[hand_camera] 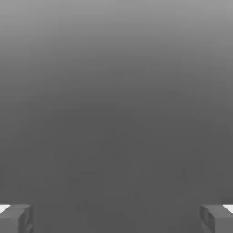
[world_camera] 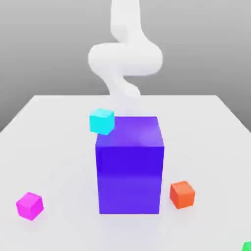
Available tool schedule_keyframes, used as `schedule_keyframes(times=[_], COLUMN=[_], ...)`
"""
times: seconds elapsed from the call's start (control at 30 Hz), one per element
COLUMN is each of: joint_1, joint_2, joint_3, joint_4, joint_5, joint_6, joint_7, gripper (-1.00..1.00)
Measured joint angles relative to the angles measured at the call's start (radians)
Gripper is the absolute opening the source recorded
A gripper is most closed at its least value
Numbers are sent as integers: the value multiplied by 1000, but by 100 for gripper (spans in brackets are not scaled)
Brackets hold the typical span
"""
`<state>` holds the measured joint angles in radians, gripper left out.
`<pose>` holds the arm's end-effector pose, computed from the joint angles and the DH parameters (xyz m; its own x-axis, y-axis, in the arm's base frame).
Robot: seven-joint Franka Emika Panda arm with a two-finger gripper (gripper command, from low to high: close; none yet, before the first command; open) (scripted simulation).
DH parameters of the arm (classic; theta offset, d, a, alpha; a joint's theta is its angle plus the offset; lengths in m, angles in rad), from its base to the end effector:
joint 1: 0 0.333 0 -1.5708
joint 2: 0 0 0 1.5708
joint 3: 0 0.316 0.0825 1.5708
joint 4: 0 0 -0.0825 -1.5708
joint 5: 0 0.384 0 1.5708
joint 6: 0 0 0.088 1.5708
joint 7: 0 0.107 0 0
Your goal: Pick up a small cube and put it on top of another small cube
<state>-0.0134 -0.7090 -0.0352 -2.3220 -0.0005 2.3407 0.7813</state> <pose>0.3804 -0.0230 0.6712 0.5012 -0.7353 0.4562 -0.5536 -0.6777 -0.4840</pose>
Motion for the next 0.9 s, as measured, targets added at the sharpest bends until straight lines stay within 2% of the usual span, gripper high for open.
schedule_keyframes(times=[0.33,0.6,0.8,0.9], joint_1=[-56,-131,-223,-271], joint_2=[365,658,880,991], joint_3=[-156,-263,-282,-248], joint_4=[-89,-158,-209,-205], joint_5=[25,101,172,232], joint_6=[165,293,388,455], joint_7=[-96,-211,-307,-362], gripper=[0,0,0,0])
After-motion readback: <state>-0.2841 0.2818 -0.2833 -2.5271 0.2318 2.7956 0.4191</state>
